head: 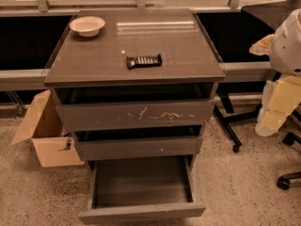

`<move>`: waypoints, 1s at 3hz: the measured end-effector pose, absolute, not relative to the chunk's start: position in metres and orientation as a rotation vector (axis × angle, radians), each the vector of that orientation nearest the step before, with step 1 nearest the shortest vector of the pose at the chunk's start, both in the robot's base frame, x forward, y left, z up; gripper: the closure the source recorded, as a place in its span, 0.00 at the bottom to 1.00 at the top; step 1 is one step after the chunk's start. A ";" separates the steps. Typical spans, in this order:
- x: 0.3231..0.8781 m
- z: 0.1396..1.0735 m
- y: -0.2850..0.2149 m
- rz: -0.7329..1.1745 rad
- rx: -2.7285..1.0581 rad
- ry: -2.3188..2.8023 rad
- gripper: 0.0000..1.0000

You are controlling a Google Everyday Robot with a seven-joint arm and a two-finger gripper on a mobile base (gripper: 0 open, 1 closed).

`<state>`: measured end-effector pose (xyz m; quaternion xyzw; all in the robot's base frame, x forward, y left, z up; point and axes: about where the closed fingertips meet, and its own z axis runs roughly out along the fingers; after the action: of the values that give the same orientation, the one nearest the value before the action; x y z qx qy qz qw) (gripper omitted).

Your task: Close bottom drawer

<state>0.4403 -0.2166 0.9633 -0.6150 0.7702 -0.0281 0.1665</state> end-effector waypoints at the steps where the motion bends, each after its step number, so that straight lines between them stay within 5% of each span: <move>1: 0.442 0.920 -0.215 0.034 -1.817 2.134 0.00; 3: 0.441 0.862 -0.203 0.224 -1.910 2.016 0.00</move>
Offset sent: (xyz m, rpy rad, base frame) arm -0.0028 0.0224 -0.1585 0.2696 0.1677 0.3008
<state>0.4413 -0.2027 0.8622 -0.6746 0.7123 0.0792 0.1769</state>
